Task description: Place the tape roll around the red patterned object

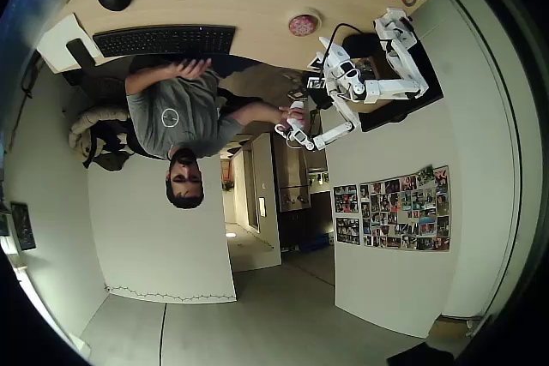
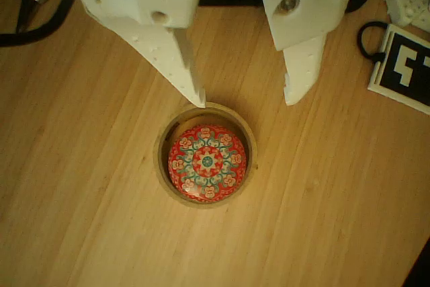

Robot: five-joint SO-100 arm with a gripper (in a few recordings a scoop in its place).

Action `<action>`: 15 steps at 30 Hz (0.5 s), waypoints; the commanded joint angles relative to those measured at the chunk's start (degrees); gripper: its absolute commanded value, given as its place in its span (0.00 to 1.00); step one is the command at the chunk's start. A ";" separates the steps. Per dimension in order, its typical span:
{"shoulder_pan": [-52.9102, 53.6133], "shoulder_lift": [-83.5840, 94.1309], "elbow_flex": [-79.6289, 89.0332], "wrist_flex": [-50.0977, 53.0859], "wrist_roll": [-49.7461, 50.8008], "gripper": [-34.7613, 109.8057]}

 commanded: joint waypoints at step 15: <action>0.09 1.41 0.35 -1.41 -2.37 0.45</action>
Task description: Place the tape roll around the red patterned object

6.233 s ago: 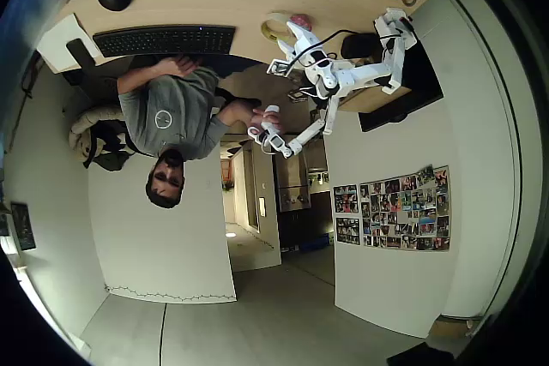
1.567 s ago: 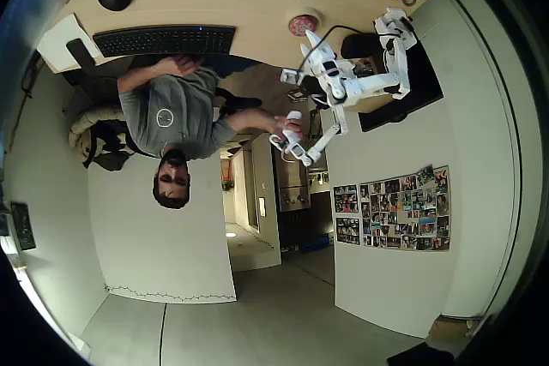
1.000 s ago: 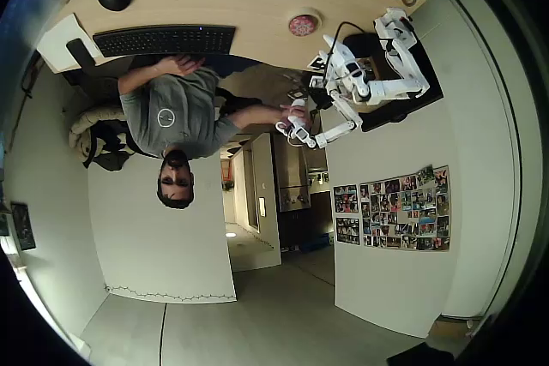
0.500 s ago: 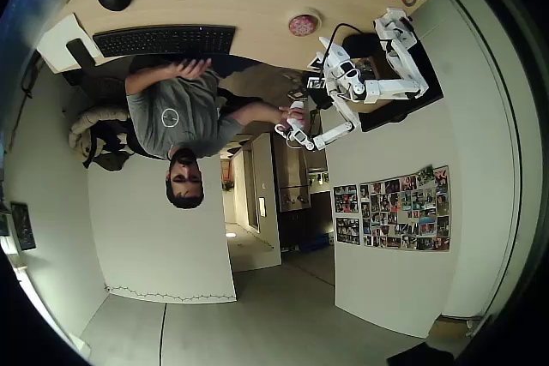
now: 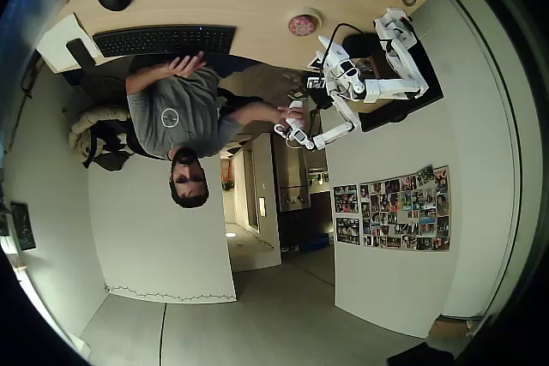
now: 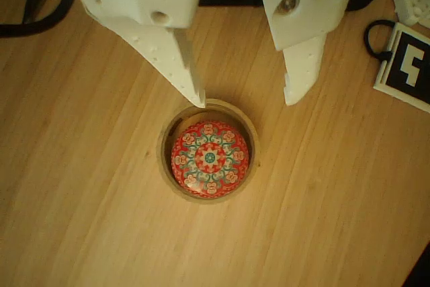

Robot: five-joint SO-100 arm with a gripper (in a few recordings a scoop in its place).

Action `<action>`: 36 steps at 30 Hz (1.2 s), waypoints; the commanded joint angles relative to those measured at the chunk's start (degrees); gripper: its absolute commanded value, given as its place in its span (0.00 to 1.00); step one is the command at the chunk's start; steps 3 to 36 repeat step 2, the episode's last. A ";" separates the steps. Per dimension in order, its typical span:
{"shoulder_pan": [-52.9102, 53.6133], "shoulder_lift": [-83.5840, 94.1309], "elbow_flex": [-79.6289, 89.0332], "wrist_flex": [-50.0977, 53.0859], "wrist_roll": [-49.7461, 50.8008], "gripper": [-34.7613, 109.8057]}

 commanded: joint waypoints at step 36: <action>-0.44 0.79 -0.79 -0.26 -0.44 0.45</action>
